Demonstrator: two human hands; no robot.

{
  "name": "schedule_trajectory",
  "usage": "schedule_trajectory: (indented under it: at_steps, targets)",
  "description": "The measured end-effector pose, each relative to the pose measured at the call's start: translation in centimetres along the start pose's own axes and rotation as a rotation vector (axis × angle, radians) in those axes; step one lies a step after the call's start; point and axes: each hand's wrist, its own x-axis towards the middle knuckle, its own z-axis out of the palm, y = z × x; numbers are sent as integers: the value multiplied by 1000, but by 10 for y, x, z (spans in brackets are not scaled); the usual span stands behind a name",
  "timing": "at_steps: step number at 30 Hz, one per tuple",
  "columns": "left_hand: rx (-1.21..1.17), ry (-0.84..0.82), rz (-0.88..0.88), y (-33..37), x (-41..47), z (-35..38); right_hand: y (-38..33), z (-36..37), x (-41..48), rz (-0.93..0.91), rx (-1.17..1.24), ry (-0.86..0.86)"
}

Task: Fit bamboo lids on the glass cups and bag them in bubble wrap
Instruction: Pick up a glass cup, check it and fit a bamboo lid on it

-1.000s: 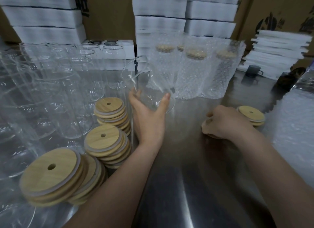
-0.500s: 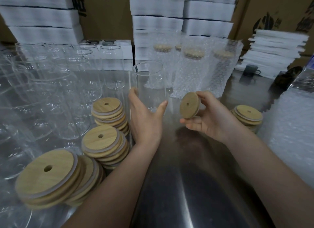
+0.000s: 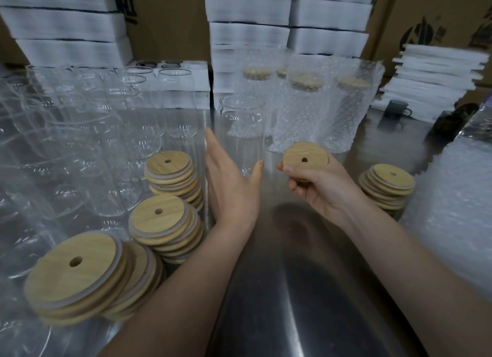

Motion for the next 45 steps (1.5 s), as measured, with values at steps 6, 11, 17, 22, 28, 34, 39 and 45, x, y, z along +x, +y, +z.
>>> schedule_trajectory:
  at_steps: [6, 11, 17, 22, 28, 34, 39, 45]
  targets:
    - [245, 69, 131, 10, -8, -5, -1, 1, 1, -73, -61, 70]
    - [375, 105, 262, 18, -13, -8, -3, 4, -1, -76, -44, 93]
    - [441, 56, 563, 30, -22, -7, -5, 11, -4, 7, 161, 84]
    - [476, -222, 734, 36, -35, 3, -3, 10, -8, 35, 207, 63]
    - [515, -411, 694, 29, -32, 9, -1, 13, -8, 31, 183, 0]
    - [424, -521, 751, 31, -35, 7, -5, 6, -1, -21, 248, 72]
    - [471, -484, 779, 32, -39, 7, -5, -1, 3, -3, 321, 109]
    - [420, -442, 655, 30, -37, 7, -1, 3, 3, -25, 469, -9]
